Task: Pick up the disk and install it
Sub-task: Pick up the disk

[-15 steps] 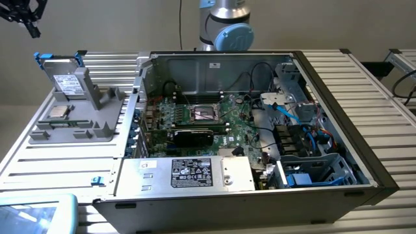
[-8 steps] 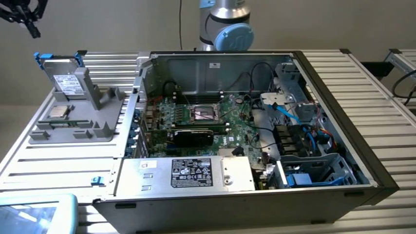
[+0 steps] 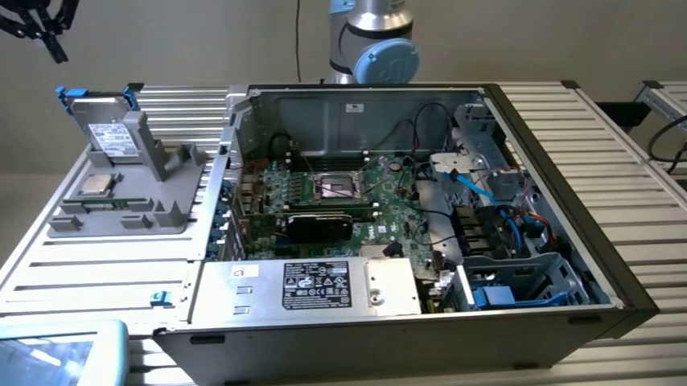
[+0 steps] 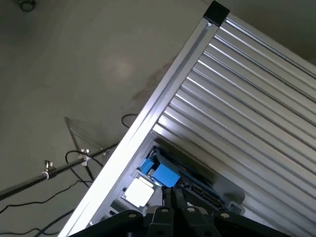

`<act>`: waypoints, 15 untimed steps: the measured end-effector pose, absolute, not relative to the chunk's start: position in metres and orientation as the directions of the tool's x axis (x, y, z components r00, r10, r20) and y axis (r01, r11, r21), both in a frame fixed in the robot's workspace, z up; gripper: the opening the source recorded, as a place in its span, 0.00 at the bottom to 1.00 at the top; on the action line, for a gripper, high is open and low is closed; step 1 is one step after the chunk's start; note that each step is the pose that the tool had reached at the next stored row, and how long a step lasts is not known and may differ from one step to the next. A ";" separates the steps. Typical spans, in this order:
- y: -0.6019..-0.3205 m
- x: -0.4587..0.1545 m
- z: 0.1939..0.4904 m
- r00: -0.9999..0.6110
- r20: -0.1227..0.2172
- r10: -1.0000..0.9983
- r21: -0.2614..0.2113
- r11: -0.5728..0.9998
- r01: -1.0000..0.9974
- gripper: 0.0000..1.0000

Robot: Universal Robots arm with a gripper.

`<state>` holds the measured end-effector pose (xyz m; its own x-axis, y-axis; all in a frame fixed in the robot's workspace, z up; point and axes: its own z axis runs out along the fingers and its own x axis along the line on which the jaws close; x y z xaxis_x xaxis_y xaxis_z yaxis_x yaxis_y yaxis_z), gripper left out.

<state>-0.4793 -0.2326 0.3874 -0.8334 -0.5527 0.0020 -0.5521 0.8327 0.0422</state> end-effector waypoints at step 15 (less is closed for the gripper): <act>-0.233 -0.479 0.387 -0.653 -0.015 -0.757 0.037 0.653 -0.757 0.11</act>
<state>-0.4793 -0.2325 0.3873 -0.6534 -0.7568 -0.0151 -0.7568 0.6527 0.0370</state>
